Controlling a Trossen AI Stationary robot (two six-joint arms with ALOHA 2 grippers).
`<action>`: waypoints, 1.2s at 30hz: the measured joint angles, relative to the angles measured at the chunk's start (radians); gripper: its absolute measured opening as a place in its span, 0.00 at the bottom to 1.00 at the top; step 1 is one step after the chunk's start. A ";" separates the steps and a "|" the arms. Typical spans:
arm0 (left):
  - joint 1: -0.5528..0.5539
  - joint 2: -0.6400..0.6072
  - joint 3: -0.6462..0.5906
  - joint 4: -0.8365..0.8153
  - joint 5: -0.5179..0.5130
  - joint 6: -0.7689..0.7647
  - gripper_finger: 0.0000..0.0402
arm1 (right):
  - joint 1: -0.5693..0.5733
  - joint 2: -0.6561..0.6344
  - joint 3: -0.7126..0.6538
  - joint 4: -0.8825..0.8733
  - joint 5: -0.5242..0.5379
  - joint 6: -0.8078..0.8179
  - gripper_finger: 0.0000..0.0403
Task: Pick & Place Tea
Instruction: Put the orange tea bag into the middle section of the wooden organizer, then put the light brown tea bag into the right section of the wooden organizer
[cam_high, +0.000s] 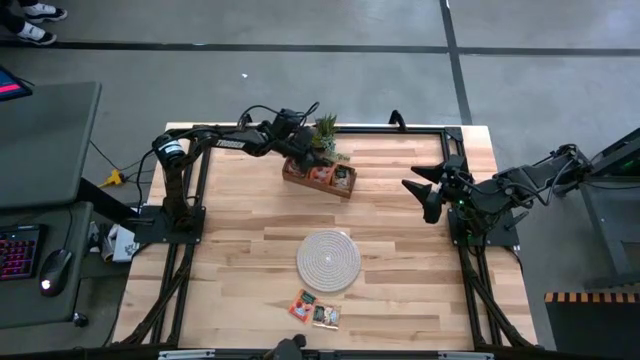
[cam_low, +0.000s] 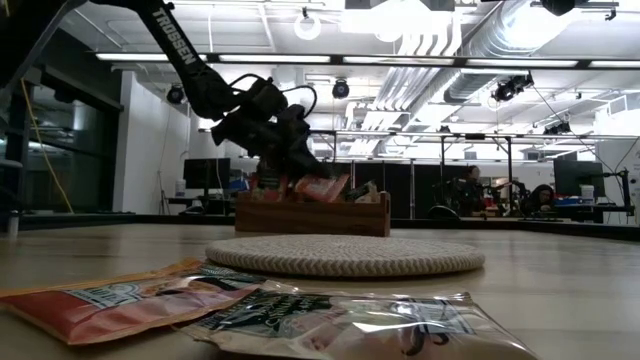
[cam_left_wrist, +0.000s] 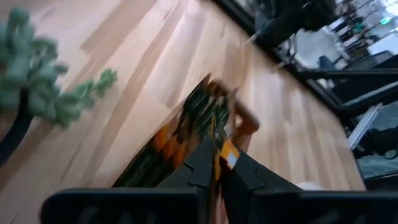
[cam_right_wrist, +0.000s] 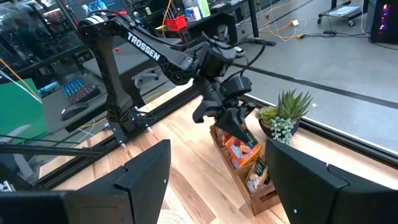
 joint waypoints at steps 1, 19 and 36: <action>0.000 0.000 0.000 -0.021 -0.008 0.007 0.07 | 0.000 0.000 0.000 0.000 0.000 0.000 0.64; 0.014 -0.002 0.052 0.000 -0.011 0.032 0.33 | 0.000 0.000 0.000 -0.001 -0.013 -0.001 0.64; 0.080 -0.282 0.246 -0.307 0.176 0.025 0.36 | 0.000 0.000 0.000 -0.002 -0.135 -0.010 0.64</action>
